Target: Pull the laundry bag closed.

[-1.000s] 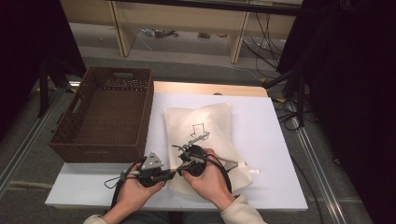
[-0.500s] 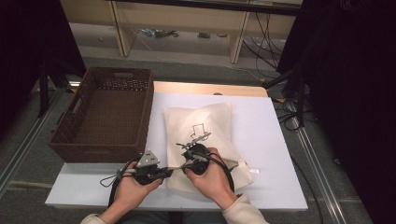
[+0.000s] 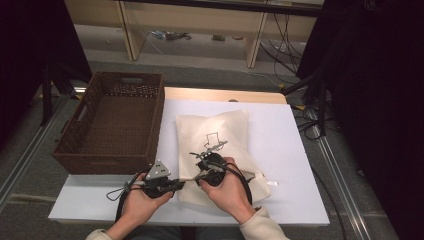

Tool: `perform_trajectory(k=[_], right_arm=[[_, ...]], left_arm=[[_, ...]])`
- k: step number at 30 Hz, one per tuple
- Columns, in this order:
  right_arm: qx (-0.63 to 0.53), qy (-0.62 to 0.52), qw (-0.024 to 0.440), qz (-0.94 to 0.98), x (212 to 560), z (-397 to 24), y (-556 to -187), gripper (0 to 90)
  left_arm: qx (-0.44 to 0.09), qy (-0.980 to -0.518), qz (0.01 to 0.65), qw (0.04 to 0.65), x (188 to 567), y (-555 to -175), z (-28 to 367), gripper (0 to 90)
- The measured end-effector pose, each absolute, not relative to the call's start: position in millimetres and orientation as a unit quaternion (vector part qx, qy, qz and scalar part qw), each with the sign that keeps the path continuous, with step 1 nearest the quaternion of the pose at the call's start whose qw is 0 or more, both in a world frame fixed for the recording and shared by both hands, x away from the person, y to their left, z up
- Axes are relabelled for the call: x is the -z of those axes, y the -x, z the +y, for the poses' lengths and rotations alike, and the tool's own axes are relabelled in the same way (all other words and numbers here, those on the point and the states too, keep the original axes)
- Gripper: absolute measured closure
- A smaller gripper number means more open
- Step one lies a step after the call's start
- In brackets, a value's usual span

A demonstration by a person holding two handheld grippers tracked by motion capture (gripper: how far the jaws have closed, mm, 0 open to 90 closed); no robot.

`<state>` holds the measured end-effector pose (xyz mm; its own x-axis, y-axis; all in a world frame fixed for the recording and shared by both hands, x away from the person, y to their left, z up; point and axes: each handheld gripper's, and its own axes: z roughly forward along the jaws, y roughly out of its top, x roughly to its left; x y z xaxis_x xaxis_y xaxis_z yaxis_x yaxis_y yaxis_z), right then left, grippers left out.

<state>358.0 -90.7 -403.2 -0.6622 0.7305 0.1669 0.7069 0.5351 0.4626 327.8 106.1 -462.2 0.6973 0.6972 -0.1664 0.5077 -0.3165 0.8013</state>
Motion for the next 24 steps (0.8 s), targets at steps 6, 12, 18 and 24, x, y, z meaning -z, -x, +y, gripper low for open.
perform_trajectory(k=[6, 12, 18, 24], right_arm=[[-0.250, -0.418, 0.016, 0.873, 400.9, -91.4, -357.2, 88.6], [-0.240, -0.418, 0.028, 0.876, 398.9, -91.6, -355.6, 88.6], [-0.238, -0.421, 0.020, 0.875, 397.9, -93.6, -356.8, 88.6], [-0.232, -0.421, 0.022, 0.877, 396.8, -97.7, -358.9, 88.6]], left_arm=[[-0.095, -0.798, 0.381, 0.457, 461.7, -327.3, 105.2, 84.1], [-0.099, -0.804, 0.375, 0.452, 461.4, -328.1, 106.7, 84.1], [-0.099, -0.807, 0.371, 0.449, 461.3, -328.6, 107.9, 84.2], [-0.089, -0.801, 0.379, 0.455, 461.8, -328.2, 107.3, 84.2]])
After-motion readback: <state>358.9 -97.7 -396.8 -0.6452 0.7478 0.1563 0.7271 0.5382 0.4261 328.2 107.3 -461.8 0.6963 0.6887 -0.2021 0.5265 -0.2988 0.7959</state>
